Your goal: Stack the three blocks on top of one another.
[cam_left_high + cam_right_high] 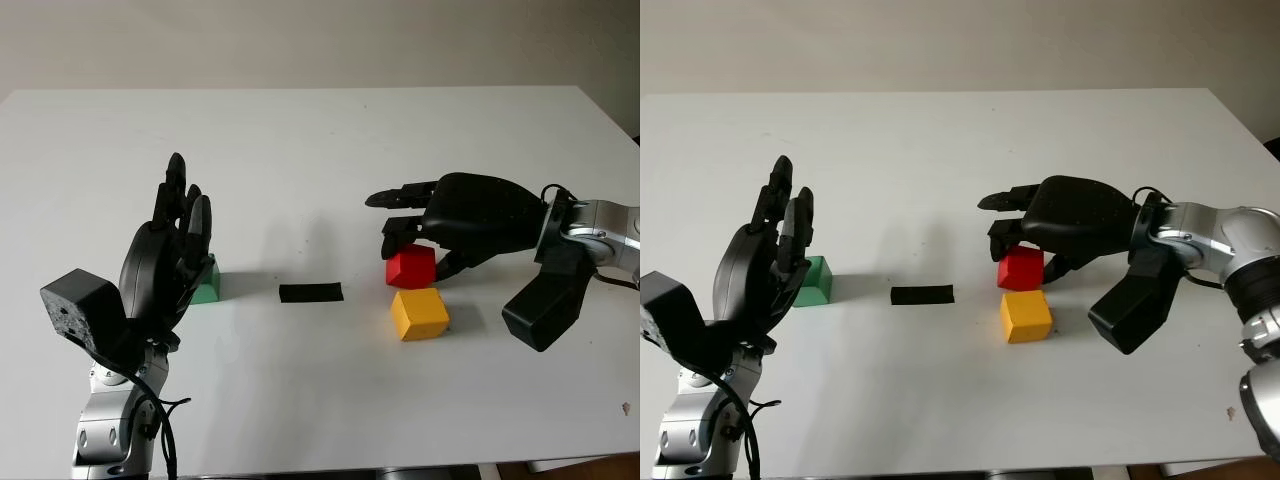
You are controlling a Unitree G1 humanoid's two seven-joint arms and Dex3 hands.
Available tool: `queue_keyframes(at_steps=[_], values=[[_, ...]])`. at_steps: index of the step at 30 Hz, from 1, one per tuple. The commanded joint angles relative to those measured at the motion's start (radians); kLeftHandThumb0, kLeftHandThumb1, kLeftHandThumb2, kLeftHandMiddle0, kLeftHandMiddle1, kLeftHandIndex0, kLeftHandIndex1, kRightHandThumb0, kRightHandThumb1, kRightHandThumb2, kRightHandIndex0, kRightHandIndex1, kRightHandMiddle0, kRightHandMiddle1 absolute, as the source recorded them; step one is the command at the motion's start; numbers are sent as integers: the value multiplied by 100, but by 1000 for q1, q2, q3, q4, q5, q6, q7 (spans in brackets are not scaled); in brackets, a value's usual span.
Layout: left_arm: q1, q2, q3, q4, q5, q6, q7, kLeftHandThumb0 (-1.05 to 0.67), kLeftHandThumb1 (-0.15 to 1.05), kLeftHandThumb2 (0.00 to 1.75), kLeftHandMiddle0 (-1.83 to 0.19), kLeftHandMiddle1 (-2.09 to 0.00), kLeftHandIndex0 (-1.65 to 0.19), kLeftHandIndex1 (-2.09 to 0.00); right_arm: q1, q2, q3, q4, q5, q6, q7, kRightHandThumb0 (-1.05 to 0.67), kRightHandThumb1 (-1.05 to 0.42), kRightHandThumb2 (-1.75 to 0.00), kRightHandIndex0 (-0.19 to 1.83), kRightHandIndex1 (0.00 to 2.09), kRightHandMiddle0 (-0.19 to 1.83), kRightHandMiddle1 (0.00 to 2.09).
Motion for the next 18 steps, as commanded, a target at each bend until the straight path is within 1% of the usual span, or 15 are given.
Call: queue_keyframes(at_steps=[1, 3, 6, 8, 11, 14, 18], values=[[4, -4, -4, -1, 3, -10, 1, -71, 105, 55, 18, -5, 19, -5, -26, 4, -30, -7, 48, 25, 55, -35, -98, -6, 27, 4, 39, 131], [4, -4, -5, 0, 6, -13, 1, -71, 105, 55, 18, -5, 19, -5, -25, 20, -56, 4, 116, 53, 116, -37, -97, -5, 27, 4, 41, 123], [5, -4, -7, 2, 8, -15, 0, -71, 105, 55, 18, -5, 19, -5, -25, 41, -92, 4, 184, 100, 160, -38, -90, -5, 33, 7, 55, 108], [5, -6, -7, 0, 10, -10, 6, -71, 105, 56, 17, -6, 18, -6, -33, 52, -114, -8, 220, 142, 204, -38, -90, -6, 33, 6, 57, 104], [6, -6, -8, -2, 9, -8, 7, -71, 105, 56, 17, -5, 18, -5, -35, 74, -150, -12, 288, 197, 262, -36, -90, -5, 34, 6, 58, 103], [7, -7, -7, 1, 5, -15, 3, -71, 105, 55, 17, -5, 18, -5, -36, 106, -194, -26, 372, 281, 326, -35, -91, -6, 33, 6, 56, 102], [9, -8, -7, -3, 8, -12, 6, -71, 105, 55, 17, -5, 18, -6, -38, 145, -240, -54, 457, 365, 387, -34, -94, -6, 30, 5, 48, 116]])
